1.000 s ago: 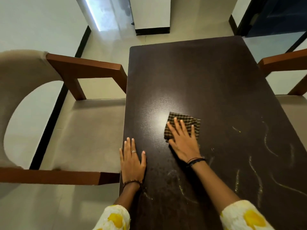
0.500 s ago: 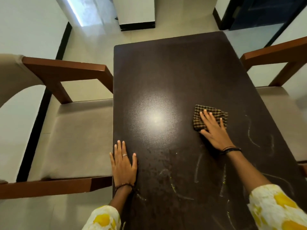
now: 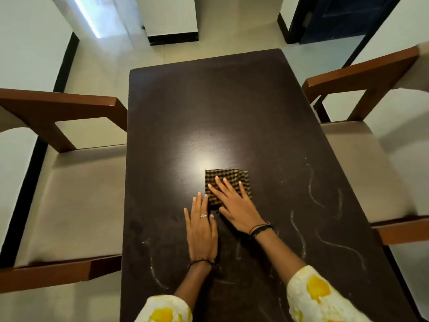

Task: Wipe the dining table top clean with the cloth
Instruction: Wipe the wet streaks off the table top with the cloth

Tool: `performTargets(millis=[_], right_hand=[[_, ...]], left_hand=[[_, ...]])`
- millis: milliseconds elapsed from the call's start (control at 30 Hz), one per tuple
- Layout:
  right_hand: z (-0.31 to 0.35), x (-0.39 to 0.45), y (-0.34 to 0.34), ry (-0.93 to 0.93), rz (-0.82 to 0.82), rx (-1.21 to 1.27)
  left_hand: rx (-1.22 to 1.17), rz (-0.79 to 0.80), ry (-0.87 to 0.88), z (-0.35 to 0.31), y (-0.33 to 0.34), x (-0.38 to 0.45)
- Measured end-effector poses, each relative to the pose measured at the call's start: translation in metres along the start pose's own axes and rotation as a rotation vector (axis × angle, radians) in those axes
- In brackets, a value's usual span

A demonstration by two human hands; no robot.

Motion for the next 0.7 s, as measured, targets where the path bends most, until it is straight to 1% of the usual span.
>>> performTargets(millis=[67,100,267,333,400,533,700], right_hand=[[-0.026,0.005,-0.01,-0.021,0.018,0.035],[-0.044,0.008,-0.017,-0.001,0.021,0.062],[-0.158,0.016,-0.056,0.243,0.007,0.248],[-0.198,0.017,-0.069,0.321,0.002,0.31],[-0.221,0.017,-0.075,0.372,0.006,0.338],[-0.214,0.011,-0.071,0.395,-0.012,0.294],[-0.171,-0.031,-0.045,0.228,0.018,0.155]], left_hand=[[-0.006,-0.009,-0.001,-0.017,0.013,0.004],[-0.005,-0.01,0.002,-0.025,0.019,0.006],[0.028,0.043,0.008,-0.054,0.048,0.011],[0.089,0.101,-0.011,-0.06,0.06,0.012],[0.169,0.159,-0.032,-0.063,0.068,0.013],[0.25,0.169,-0.044,-0.063,0.072,0.012],[0.254,0.147,-0.055,-0.067,0.07,0.013]])
Point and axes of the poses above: each hand's wrist, its own x-axis towards the middle knuckle, its own y-axis out of the palm, z = x × y, the point moved 3 cm from there along x, towards the middle knuckle, and after that the axes turned 15 degrees about y, right-handed, at the moved point
